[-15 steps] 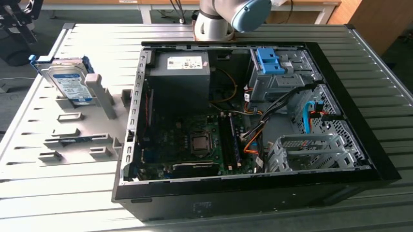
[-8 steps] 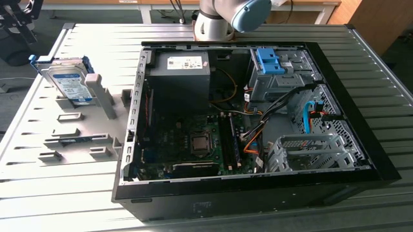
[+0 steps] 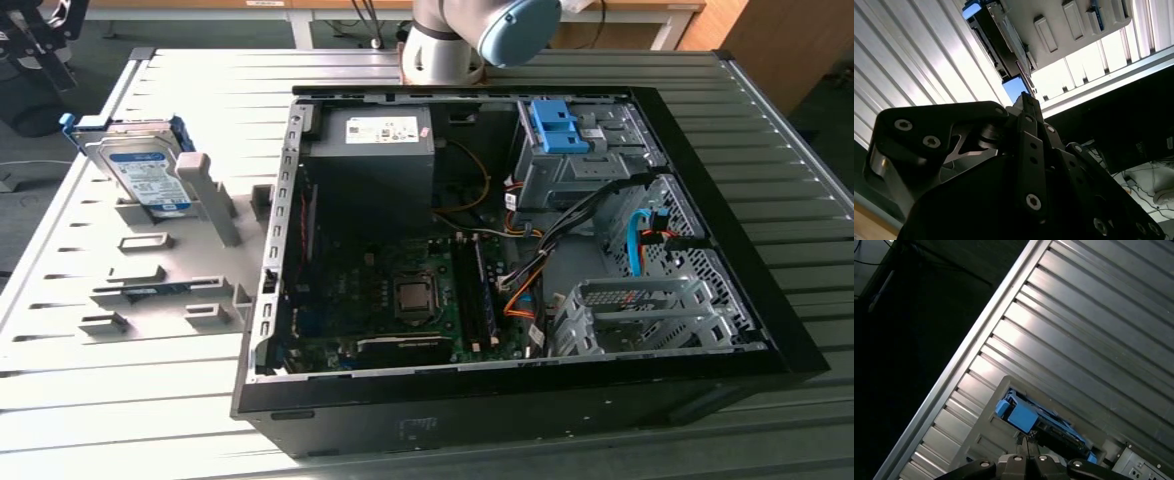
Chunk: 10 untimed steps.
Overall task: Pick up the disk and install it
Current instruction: 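Pick up the disk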
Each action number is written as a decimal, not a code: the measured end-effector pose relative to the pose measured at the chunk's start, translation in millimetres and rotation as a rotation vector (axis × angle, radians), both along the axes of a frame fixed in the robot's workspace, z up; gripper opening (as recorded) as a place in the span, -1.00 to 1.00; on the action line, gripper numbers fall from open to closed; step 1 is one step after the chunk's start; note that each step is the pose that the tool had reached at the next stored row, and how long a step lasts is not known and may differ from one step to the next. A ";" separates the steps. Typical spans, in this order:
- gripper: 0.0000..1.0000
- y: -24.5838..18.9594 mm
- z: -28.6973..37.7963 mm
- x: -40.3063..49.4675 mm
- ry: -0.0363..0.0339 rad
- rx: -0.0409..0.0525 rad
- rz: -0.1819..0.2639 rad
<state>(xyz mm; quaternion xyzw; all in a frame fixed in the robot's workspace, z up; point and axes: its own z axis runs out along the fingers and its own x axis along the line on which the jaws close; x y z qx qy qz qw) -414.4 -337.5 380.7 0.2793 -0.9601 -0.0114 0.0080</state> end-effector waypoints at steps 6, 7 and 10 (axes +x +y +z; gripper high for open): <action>-0.79 0.0 -0.1 0.0 -0.0001 0.0001 0.068; -0.79 0.0 -0.1 0.0 0.0000 0.0001 0.085; -0.79 0.0 -0.1 0.0 -0.0001 0.0001 0.136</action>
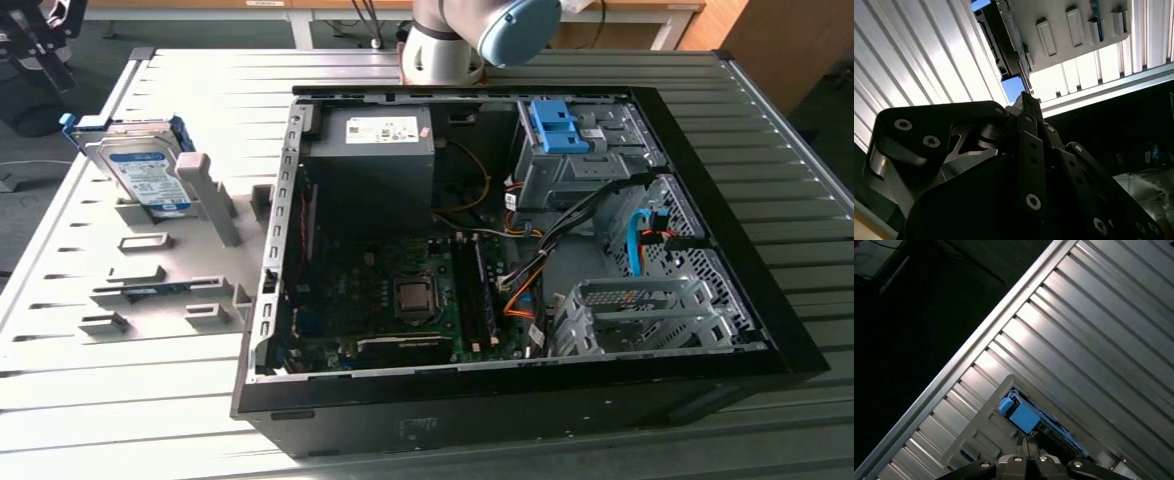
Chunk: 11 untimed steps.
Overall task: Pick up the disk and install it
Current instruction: 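Pick up the disk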
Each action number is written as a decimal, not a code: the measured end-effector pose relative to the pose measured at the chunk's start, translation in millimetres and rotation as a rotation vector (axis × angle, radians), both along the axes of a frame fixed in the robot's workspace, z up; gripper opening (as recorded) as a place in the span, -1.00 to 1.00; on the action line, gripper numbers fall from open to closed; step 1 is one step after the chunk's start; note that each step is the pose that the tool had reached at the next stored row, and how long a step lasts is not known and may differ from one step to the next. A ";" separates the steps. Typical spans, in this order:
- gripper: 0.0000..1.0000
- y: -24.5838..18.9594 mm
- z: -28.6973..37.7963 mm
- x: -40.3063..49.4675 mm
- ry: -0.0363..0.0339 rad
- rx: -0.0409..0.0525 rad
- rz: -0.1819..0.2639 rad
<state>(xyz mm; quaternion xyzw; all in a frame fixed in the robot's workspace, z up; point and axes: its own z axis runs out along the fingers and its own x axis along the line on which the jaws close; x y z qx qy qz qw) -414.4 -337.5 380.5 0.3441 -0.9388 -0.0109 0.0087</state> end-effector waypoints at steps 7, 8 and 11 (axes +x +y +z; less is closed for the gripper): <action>-0.79 0.0 -0.5 0.0 0.0000 0.0000 0.126; -0.79 0.0 -0.6 0.0 -0.0001 0.0000 0.144; -0.79 0.0 -0.7 0.0 0.0000 -0.0001 0.194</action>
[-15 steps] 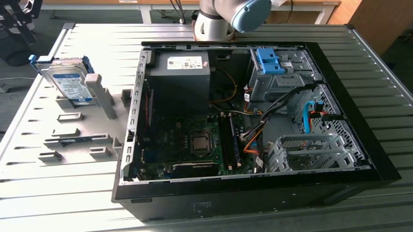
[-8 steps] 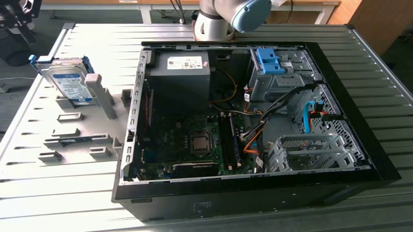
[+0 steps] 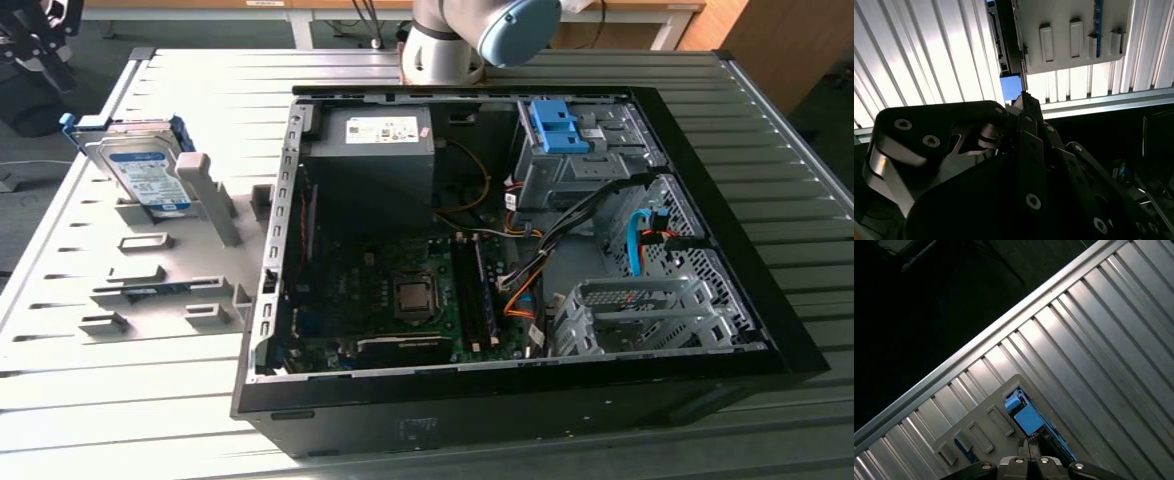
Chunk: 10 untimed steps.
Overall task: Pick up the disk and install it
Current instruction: 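Pick up the disk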
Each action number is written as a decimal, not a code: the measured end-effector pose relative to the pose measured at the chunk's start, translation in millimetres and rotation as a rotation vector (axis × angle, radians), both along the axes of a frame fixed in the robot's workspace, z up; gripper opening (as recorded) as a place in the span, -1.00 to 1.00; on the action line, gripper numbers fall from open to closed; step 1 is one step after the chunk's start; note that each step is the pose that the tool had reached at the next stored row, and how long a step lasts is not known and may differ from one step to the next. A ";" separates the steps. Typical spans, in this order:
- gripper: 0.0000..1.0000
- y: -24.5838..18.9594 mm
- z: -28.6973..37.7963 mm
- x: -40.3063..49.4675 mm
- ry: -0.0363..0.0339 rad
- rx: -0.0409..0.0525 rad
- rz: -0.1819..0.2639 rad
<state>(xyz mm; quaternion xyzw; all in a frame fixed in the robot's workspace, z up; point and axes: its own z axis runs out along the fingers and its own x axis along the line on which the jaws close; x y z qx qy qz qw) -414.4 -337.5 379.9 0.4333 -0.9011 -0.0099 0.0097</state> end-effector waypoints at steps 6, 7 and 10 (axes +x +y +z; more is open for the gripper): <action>-0.79 0.0 -0.3 0.0 -0.0001 0.0002 0.098; -0.79 0.0 -0.3 0.0 0.0000 0.0002 0.114; -0.79 0.0 -0.5 0.0 -0.0001 0.0002 0.156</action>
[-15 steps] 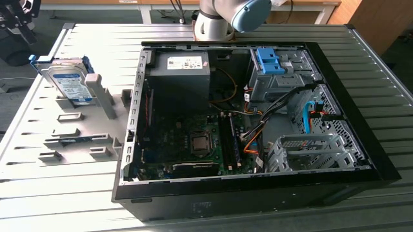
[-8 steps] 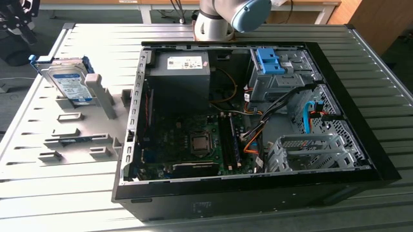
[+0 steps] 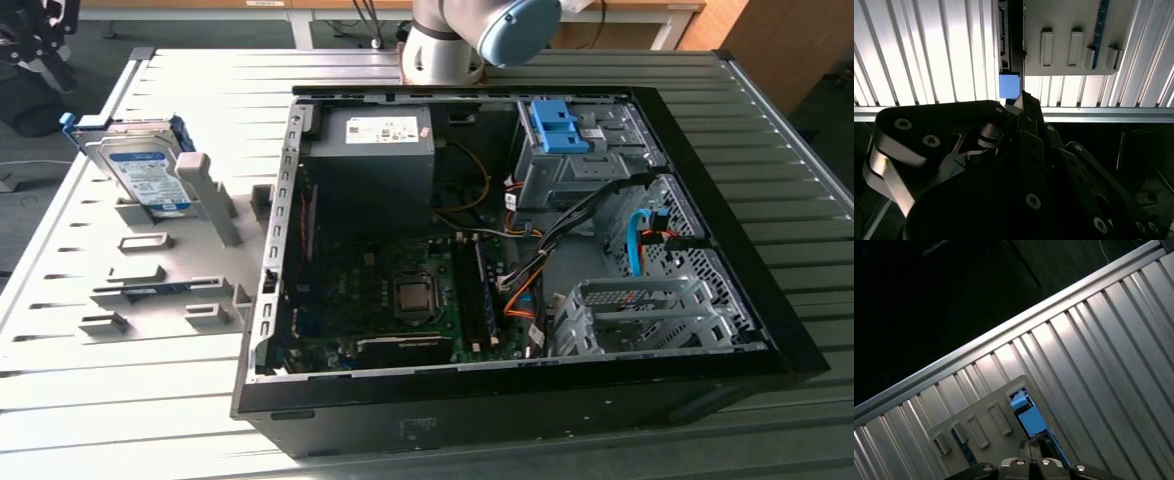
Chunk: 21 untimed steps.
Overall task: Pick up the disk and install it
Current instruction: 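Pick up the disk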
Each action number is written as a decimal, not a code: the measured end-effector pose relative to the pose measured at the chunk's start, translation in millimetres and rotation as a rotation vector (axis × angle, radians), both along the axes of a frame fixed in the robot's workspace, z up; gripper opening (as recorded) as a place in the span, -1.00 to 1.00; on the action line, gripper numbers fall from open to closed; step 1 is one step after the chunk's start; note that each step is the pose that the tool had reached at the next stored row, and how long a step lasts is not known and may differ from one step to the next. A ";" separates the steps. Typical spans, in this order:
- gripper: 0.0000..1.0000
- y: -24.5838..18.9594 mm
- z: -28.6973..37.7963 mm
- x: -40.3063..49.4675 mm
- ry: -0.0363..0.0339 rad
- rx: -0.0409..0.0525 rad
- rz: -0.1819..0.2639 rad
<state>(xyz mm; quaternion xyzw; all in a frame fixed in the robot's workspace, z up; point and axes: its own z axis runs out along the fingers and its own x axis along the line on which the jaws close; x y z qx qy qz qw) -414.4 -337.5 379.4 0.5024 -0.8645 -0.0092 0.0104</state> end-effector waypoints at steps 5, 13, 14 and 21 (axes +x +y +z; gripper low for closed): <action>-0.79 0.0 -0.1 0.0 0.0000 0.0002 0.064; -0.79 0.0 -0.1 0.0 0.0000 0.0002 0.164; -0.79 0.0 -0.1 0.0 0.0000 0.0002 0.177; -0.79 0.0 -0.1 0.0 0.0000 0.0002 0.262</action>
